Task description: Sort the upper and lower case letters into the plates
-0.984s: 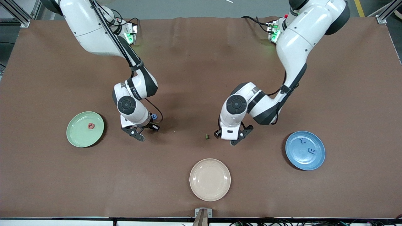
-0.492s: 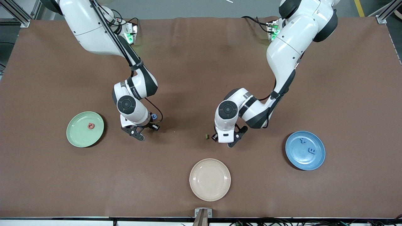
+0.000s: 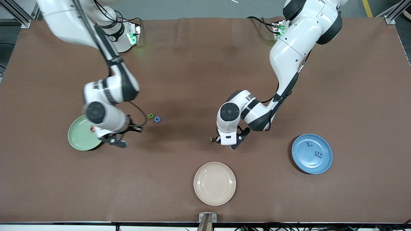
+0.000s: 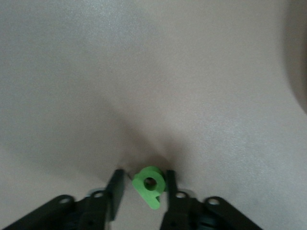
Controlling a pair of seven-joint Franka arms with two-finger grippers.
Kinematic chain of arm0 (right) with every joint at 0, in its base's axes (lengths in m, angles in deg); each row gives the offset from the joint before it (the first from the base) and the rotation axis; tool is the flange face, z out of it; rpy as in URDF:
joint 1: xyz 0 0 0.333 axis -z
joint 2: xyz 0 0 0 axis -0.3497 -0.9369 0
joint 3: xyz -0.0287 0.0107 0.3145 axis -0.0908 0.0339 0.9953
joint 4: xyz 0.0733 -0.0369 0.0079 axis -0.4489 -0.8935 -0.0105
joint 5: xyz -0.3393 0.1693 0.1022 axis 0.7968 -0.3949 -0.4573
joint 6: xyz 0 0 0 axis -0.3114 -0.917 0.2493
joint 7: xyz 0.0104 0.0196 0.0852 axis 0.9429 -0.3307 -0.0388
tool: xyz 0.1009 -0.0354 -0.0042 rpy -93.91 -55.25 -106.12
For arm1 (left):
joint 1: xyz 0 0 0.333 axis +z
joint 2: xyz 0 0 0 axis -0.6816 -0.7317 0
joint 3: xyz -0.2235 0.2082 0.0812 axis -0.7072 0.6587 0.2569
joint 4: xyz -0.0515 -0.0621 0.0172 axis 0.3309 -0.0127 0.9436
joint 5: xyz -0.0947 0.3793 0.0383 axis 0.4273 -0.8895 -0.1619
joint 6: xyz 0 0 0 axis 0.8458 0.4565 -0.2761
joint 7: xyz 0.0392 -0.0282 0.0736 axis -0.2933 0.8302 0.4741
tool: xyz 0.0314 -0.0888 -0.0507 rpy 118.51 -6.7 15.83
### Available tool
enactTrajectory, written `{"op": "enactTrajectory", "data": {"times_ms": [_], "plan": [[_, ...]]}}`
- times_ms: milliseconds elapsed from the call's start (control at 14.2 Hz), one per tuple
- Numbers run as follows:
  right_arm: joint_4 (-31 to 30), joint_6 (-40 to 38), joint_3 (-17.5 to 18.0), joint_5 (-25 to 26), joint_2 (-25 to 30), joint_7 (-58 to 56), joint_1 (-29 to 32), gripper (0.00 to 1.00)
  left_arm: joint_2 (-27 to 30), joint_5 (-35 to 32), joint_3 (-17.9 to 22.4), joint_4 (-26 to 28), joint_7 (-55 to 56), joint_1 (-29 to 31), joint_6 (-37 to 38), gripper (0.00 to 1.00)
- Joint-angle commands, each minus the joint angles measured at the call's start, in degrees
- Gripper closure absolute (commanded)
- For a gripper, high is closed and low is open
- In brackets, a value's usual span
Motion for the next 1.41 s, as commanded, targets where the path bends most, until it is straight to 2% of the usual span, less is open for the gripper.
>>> {"op": "enactTrajectory", "data": {"times_ms": [0, 211, 492, 844, 914, 984, 1055, 1125, 1266, 1336], "plan": [[-1.07, 0.74, 1.06, -0.3, 0.09, -16.14, 9.36, 0.92, -0.05, 0.14, 0.7, -0.94, -2.03, 0.23, 0.91, 1.0], [-1.34, 4.6, 1.06, -0.3, -2.89, -27.67, 15.79, 0.92, 3.71, -0.3, 0.7, -0.85, -8.0, 4.7, 3.27, 1.0], [-1.25, 10.49, 1.06, -0.3, -8.51, -37.44, 20.81, 0.91, 7.76, -0.3, 0.7, 0.47, -27.48, 13.05, 8.89, 1.0], [-0.37, 14.19, 1.06, -0.3, -11.6, -40.71, 22.66, 0.9, 13.3, -1.53, 0.61, 7.31, -49.73, 26.32, 10.31, 1.0], [-0.37, 14.46, 1.06, -0.3, -11.69, -40.71, 22.58, 0.77, 13.57, -1.53, 0.53, 8.11, -53.6, 28.69, 10.31, 1.0], [-0.28, 14.2, 1.06, -0.3, -11.6, -40.53, 22.23, 0.34, 13.57, -1.53, 0.35, 8.9, -56.16, 30.54, 10.05, 1.0], [0.15, 13.85, 1.06, -0.3, -11.25, -40.1, 21.88, 0.1, 13.49, -1.62, 0.26, 10.04, -58.19, 32.47, 9.35, 0.98], [0.68, 12.8, 1.41, -0.39, -10.56, -40.01, 21.7, 0.03, 13.49, -1.62, 0.26, 11.53, -58.56, 33.97, 7.61, 0.95], [2.52, 5.1, 1.5, -0.39, -6.44, -38.18, 19.34, 0.02, 13.31, -1.62, 0.43, 15.31, -58.56, 35.74, 1.99, 0.77], [3.14, 0.01, 1.5, -0.3, -4.16, -33.64, 16.89, 0.02, 13.05, -1.54, 0.44, 15.76, -58.56, 36.35, 1.01, 0.56]]}}
